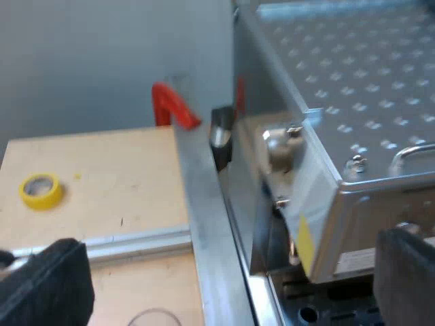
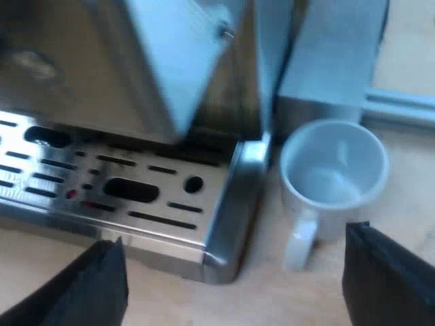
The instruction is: Grind coffee beans and then tamp
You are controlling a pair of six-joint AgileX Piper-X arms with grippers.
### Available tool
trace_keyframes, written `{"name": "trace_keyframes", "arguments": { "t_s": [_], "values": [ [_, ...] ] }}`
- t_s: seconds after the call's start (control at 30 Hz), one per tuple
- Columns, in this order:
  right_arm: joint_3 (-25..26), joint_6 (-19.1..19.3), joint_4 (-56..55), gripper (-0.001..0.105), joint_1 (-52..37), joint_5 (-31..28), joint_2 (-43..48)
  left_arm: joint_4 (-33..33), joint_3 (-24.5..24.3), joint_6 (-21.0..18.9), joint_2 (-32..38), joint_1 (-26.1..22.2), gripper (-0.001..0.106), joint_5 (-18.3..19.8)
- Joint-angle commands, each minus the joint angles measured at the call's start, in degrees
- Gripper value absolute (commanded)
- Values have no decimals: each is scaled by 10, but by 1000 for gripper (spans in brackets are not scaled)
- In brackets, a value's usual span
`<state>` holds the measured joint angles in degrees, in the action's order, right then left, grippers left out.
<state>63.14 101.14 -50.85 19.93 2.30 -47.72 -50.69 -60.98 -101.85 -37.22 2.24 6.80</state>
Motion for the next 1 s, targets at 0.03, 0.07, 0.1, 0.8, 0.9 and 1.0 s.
{"name": "trace_keyframes", "arguments": {
  "t_s": [0.03, 0.07, 0.1, 0.8, 0.9, 1.0],
  "values": [
    [5, 2, -30, 67, -79, 19, 1, -9, -3, -7, 3, -2, 85, 0],
    [5, 2, -36, 67, -95, 19, 1, -10, -3, -7, 5, -2, 85, -2],
    [5, 4, -45, 67, -127, 19, 3, -14, -3, -7, 8, -2, 85, -2],
    [2, 57, -85, 67, -203, 26, 221, -136, -1, 5, 196, -2, 85, -116],
    [-18, 59, -85, 67, -203, 26, 280, -153, 8, 5, 234, -2, 85, -126],
    [-48, 77, -85, 67, -203, 26, 332, -155, 25, 5, 277, -2, 85, -126]
  ]
}}
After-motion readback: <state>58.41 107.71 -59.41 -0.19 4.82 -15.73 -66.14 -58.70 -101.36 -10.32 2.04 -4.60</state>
